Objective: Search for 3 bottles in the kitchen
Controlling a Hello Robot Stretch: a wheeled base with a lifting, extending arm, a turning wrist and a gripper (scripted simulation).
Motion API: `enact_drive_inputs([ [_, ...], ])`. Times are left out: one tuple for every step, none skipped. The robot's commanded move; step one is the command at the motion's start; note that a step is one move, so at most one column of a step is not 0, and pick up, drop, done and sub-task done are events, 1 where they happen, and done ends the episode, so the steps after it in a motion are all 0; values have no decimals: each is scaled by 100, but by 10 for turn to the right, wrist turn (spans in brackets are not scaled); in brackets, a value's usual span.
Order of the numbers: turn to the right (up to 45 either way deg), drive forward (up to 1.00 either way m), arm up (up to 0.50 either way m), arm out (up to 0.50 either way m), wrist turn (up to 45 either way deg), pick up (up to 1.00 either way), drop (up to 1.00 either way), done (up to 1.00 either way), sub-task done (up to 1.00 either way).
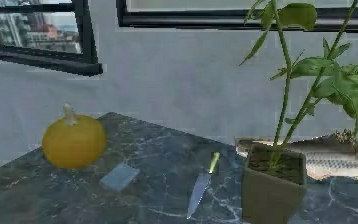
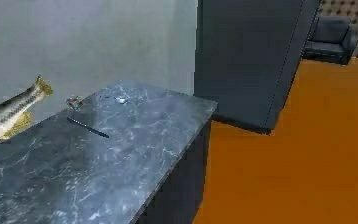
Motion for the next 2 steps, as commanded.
enact_drive_inputs([
  [450, 0, 0, 0, 0, 0, 0, 0, 0],
  [450, 0, 0, 0, 0, 0, 0, 0, 0],
])
